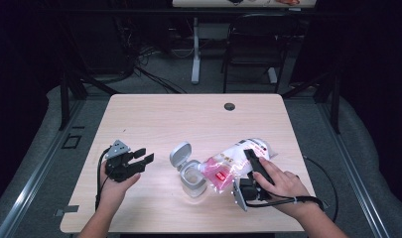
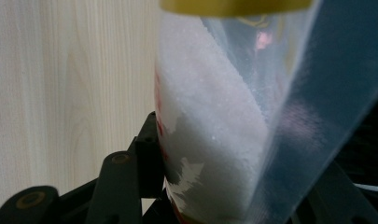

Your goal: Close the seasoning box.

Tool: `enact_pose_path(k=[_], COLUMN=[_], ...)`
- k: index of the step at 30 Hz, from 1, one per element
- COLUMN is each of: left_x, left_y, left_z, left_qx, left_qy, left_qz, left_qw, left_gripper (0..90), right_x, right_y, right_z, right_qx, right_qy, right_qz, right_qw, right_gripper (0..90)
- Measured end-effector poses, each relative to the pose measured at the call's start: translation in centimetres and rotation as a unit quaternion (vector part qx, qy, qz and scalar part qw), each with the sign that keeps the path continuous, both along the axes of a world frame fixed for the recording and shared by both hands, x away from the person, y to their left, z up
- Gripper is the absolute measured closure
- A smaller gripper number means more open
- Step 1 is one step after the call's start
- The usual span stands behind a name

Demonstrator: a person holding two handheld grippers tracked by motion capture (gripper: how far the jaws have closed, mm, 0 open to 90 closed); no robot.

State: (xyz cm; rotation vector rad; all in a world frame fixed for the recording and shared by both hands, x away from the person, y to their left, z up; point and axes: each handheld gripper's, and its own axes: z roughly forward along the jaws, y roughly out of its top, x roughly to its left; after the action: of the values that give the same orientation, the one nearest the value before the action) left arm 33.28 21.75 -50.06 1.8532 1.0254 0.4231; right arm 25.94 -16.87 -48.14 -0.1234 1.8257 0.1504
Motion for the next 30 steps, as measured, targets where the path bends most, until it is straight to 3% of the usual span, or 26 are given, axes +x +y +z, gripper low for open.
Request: enact_pose_path(k=[5, 9, 17, 20, 25, 27, 30], left_x=[-0.01, 0.00, -0.01, -0.01, 0.00, 0.01, 0.02], left_y=[0.01, 0.02, 0.03, 0.03, 0.05, 0.05, 0.04], left_z=[0.03, 0.03, 0.03, 0.03, 0.03, 0.03, 0.02], left_qx=[0.000, 0.000, 0.000, -0.001, 0.000, 0.000, 0.000], left_qy=[0.000, 0.000, 0.001, 0.001, 0.002, 0.002, 0.002], left_qz=[-0.001, -0.001, -0.001, -0.001, -0.001, -0.001, -0.001], left_qw=[1.0000, 1.0000, 1.0000, 1.0000, 1.0000, 1.0000, 1.0000], left_gripper=[57.2, 57.2, 57.2, 57.2, 57.1, 57.1, 57.1], right_x=[0.21, 0.14, 0.30, 0.19, 0.41, 0.25, 0.32], right_y=[0.13, 0.33, 0.51, 0.65, 0.61, 0.66, 0.66], right_z=[-0.27, -0.22, -0.38, -0.10, -0.26, -0.19, -0.18], right_qx=[-0.001, -0.027, -0.030, -0.044, -0.047, -0.056, -0.055], right_qy=[0.001, 0.001, 0.004, 0.000, -0.003, -0.003, -0.002], right_qz=[0.012, 0.004, 0.007, 0.002, 0.014, 0.001, 0.007], right_qw=[0.9999, 0.9996, 0.9995, 0.9990, 0.9988, 0.9984, 0.9984], right_gripper=[52.1, 52.2, 52.2, 52.2, 52.3, 52.4, 52.4])
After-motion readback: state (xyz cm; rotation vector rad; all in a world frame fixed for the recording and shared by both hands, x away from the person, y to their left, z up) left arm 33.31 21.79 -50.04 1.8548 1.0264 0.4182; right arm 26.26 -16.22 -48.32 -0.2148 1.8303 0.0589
